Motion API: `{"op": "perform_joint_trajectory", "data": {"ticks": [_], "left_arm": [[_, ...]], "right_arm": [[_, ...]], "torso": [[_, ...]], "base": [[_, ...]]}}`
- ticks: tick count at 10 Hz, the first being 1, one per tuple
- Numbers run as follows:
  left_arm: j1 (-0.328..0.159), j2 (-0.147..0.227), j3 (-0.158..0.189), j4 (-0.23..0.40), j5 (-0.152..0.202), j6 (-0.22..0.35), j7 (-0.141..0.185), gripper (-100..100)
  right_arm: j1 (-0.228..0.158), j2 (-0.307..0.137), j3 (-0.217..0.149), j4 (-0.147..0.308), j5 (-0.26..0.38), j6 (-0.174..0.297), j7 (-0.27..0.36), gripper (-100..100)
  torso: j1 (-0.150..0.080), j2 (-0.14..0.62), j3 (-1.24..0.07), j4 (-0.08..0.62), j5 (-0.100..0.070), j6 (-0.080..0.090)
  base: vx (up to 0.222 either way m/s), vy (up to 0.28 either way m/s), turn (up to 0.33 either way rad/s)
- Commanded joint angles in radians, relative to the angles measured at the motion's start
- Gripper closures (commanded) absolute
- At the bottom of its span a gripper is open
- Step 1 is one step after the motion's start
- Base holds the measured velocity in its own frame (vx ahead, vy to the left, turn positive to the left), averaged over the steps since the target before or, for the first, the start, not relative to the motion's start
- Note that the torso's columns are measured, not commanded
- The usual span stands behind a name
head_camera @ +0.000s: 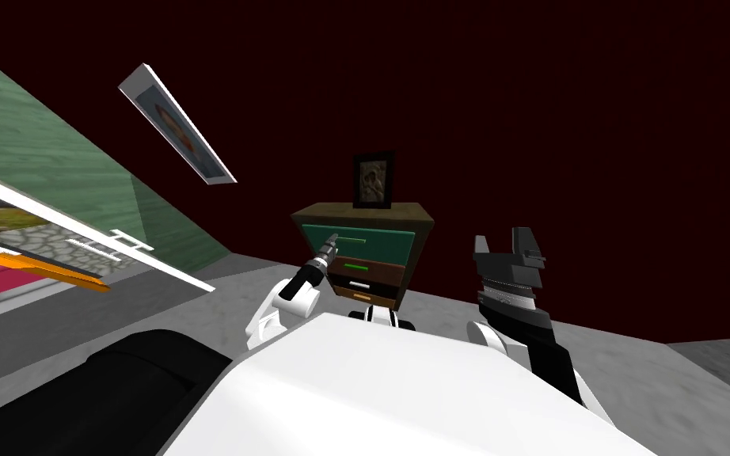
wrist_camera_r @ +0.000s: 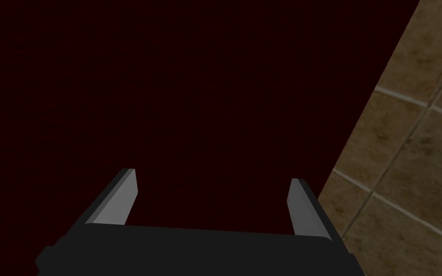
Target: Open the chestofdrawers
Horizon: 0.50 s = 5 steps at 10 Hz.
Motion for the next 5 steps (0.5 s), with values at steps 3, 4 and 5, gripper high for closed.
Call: {"op": "perform_joint_trajectory", "data": {"ticks": [3,4,5], "left_arm": [[0.019,-0.007,-0.070,-0.033,-0.021,0.003,-0.022,-100],[0.024,-0.008,-0.087,-0.041,-0.027,0.003,-0.027,-100],[0.029,-0.010,-0.105,-0.050,-0.032,0.003,-0.033,-100]], "right_arm": [[0.000,0.000,0.000,0.000,0.000,0.000,0.000,0],[0.000,0.000,0.000,0.000,0.000,0.000,0.000,0],[0.000,0.000,0.000,0.000,0.000,0.000,0.000,0]], "torso": [[0.002,-0.004,-0.003,-0.001,0.001,0.000],[0.002,-0.003,-0.002,-0.001,0.000,0.000],[0.001,-0.002,-0.001,-0.001,0.000,0.000]], "base": [[0.087,0.019,0.168],[0.082,0.014,0.130],[0.084,0.010,0.115]]}}
